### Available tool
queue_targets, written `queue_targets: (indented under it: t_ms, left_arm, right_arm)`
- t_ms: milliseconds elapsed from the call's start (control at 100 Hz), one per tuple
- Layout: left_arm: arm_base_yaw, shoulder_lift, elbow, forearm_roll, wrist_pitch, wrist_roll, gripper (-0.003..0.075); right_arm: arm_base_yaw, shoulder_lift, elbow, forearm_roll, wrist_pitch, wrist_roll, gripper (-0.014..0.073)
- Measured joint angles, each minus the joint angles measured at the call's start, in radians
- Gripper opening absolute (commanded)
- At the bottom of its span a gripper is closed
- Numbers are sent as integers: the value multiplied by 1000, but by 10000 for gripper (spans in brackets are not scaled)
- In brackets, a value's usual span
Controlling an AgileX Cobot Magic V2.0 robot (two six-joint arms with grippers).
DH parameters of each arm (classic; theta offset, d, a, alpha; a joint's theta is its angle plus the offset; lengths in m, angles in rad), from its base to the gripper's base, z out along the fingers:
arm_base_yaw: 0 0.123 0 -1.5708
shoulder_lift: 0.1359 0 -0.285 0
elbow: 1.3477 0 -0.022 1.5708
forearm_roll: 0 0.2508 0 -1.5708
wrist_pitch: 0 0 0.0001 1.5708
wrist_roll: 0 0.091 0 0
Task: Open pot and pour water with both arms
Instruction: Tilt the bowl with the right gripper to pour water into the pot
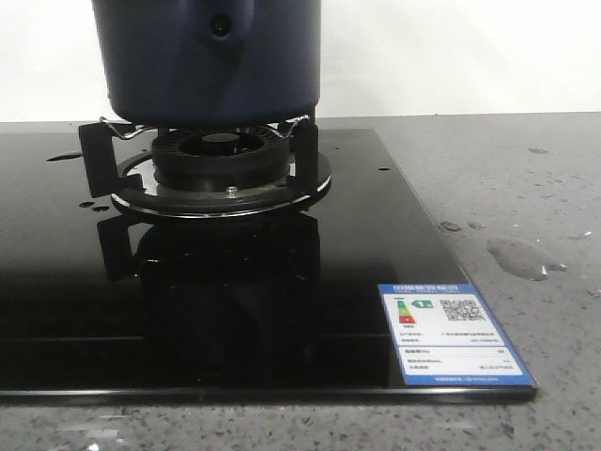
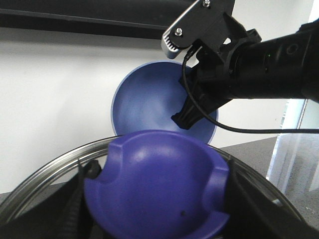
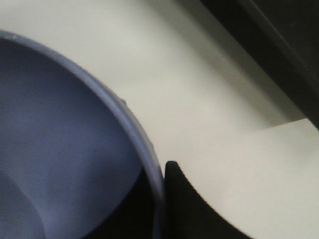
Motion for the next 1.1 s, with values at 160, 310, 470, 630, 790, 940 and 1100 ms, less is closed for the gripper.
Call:
queue_targets:
  t_ms: [160, 310, 470, 630, 790, 940, 1100]
  left_arm:
    - [-26, -2, 0, 0, -32, 0, 314]
    - [-40, -2, 0, 0, -48, 0, 314]
    - [-41, -2, 0, 0, -56, 0, 314]
    - [-41, -2, 0, 0, -56, 0, 314]
    - [-41, -9, 2, 0, -56, 0, 314]
    - [-41, -14, 2, 0, -56, 0, 314]
    - [-41, -14, 2, 0, -56, 0, 314]
  right_arm:
    - [28, 6, 0, -108, 21, 0, -38]
    - [65, 6, 0, -223, 25, 21, -39]
    - [110, 6, 0, -365, 25, 31, -41]
    - [134, 6, 0, -464, 21, 37, -42]
    - [140, 6, 0, -509, 23, 39, -42]
    - [140, 6, 0, -513, 33, 39, -43]
    - [140, 6, -2, -406, 86, 39, -43]
